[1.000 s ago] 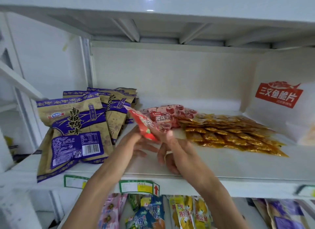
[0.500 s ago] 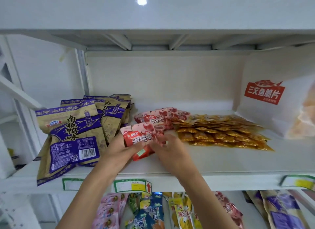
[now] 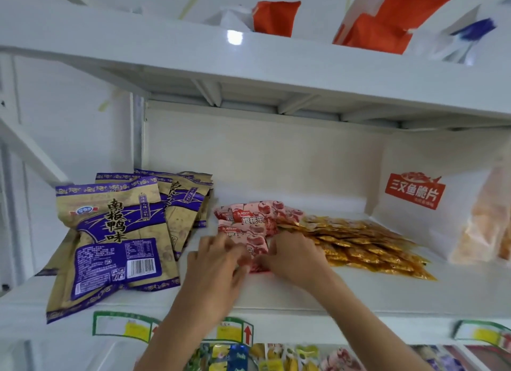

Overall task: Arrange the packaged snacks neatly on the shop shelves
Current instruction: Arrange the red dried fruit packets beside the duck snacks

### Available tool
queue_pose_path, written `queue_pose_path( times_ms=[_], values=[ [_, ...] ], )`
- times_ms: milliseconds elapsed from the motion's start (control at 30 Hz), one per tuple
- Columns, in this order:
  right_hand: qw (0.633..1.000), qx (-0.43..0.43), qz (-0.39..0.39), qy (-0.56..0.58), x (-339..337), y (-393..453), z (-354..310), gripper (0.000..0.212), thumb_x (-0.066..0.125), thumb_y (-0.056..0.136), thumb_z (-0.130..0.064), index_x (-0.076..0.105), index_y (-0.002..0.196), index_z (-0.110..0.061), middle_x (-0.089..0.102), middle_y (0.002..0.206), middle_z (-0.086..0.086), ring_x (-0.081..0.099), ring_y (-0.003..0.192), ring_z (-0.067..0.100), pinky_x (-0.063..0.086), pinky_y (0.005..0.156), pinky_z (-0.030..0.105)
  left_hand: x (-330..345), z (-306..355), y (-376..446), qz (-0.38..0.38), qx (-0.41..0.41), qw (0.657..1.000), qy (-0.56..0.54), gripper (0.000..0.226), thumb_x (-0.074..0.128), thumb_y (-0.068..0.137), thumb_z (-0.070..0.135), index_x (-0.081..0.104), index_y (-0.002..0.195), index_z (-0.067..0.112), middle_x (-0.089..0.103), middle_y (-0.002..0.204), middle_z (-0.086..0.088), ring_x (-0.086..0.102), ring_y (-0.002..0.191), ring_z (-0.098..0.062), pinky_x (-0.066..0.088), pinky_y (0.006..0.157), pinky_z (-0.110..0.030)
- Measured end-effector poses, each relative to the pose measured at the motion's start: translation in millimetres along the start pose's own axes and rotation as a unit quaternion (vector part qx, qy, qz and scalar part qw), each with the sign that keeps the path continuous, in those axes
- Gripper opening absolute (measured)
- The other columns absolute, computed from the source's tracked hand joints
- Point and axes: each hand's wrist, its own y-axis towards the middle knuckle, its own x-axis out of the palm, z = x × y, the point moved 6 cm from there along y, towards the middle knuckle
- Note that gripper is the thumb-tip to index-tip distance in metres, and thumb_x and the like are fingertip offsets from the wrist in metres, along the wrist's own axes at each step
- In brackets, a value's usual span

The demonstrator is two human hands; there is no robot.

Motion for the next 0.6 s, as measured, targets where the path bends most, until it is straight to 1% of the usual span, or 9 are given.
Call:
queue_pose_path(
  times_ms=[67, 133, 200, 267, 333, 400, 467, 500, 600],
  values=[
    [0.999, -0.024, -0.001, -0.028, -19.8, 22.0, -5.4, 0.039, 0.063, 0.093, -0.058, 0.061, 0.076, -0.023, 0.063, 0.079, -0.005, 0.060, 0.078, 0.018, 0.056, 0.089, 0.039, -1.0, 2.1, 0.8, -0.018, -0.011, 1.000, 0.009, 0.025, 0.045, 0.106, 0.048, 0.057, 0.127, 0.045, 0.041, 0.129, 0.018, 0.036, 0.125, -0.008, 0.032, 0.104, -0.034],
    [0.995, -0.058, 0.065, -0.049, -46.2, 57.5, -16.8, 0.027, 0.062, 0.097, -0.049, 0.067, 0.098, -0.023, 0.069, 0.096, -0.002, 0.065, 0.090, 0.021, 0.054, 0.087, 0.036, -2.4, 0.9, 2.7, -0.018, -0.013, 1.000, 0.010, 0.024, 0.043, 0.107, 0.048, 0.057, 0.125, 0.045, 0.042, 0.129, 0.018, 0.037, 0.122, -0.006, 0.032, 0.103, -0.032],
    [0.984, -0.102, 0.099, -0.103, -57.3, 98.9, -28.4, 0.032, 0.060, 0.101, -0.044, 0.062, 0.127, -0.026, 0.067, 0.122, 0.000, 0.064, 0.112, 0.025, 0.052, 0.088, 0.036, -0.9, -0.8, 2.5, -0.020, -0.013, 1.000, -0.001, 0.024, 0.042, 0.107, 0.048, 0.056, 0.126, 0.044, 0.042, 0.131, 0.019, 0.037, 0.121, -0.005, 0.034, 0.104, -0.030],
    [0.980, -0.133, 0.046, -0.141, -43.0, 141.5, -29.7, 0.046, 0.061, 0.102, -0.042, 0.053, 0.144, -0.027, 0.057, 0.142, 0.000, 0.057, 0.129, 0.025, 0.049, 0.100, 0.040, 2.9, -2.7, 1.6, -0.022, -0.015, 1.000, -0.006, 0.024, 0.042, 0.106, 0.049, 0.054, 0.127, 0.045, 0.041, 0.133, 0.020, 0.037, 0.121, -0.004, 0.036, 0.104, -0.028],
    [0.980, -0.135, -0.030, -0.144, -19.4, 174.1, -23.0, 0.053, 0.067, 0.099, -0.039, 0.052, 0.147, -0.022, 0.051, 0.150, 0.003, 0.053, 0.135, 0.026, 0.047, 0.106, 0.042, 3.5, -3.2, 0.6, -0.023, -0.016, 1.000, -0.005, 0.025, 0.042, 0.106, 0.051, 0.052, 0.128, 0.046, 0.040, 0.135, 0.021, 0.038, 0.122, -0.003, 0.037, 0.105, -0.028],
    [0.978, -0.137, -0.063, -0.143, -4.6, 190.2, -18.7, 0.048, 0.074, 0.095, -0.033, 0.060, 0.138, -0.016, 0.055, 0.146, 0.005, 0.055, 0.131, 0.027, 0.048, 0.103, 0.040, 3.8, -4.8, 1.5, -0.021, -0.020, 1.000, -0.006, 0.027, 0.042, 0.106, 0.051, 0.052, 0.131, 0.046, 0.041, 0.137, 0.021, 0.039, 0.123, -0.004, 0.038, 0.105, -0.029],
    [0.979, -0.155, -0.060, -0.117, -2.3, 197.8, -17.4, 0.036, 0.075, 0.095, -0.026, 0.066, 0.127, -0.012, 0.061, 0.137, 0.006, 0.058, 0.125, 0.027, 0.048, 0.100, 0.038, 2.9, -5.2, 1.4, -0.028, -0.020, 0.999, 0.002, 0.031, 0.040, 0.106, 0.050, 0.051, 0.135, 0.045, 0.042, 0.138, 0.020, 0.039, 0.126, -0.006, 0.039, 0.106, -0.031],
    [0.981, -0.161, -0.059, -0.088, -6.1, 201.3, -16.4, 0.030, 0.074, 0.095, -0.023, 0.067, 0.122, -0.011, 0.065, 0.130, 0.006, 0.061, 0.119, 0.026, 0.050, 0.095, 0.037, 2.9, -4.9, 1.3, -0.032, -0.016, 0.999, 0.005, 0.033, 0.040, 0.106, 0.050, 0.050, 0.137, 0.044, 0.042, 0.138, 0.019, 0.039, 0.127, -0.007, 0.039, 0.107, -0.033],
    [0.981, -0.167, -0.087, 0.039, -36.4, 199.3, -15.9, 0.010, 0.069, 0.098, -0.015, 0.063, 0.104, -0.009, 0.071, 0.098, 0.007, 0.069, 0.090, 0.023, 0.053, 0.070, 0.030, 0.9, -2.2, 1.1, -0.036, -0.007, 0.999, 0.018, 0.040, 0.040, 0.106, 0.052, 0.047, 0.144, 0.042, 0.043, 0.141, 0.019, 0.034, 0.136, -0.008, 0.035, 0.112, -0.036]
  ],
)
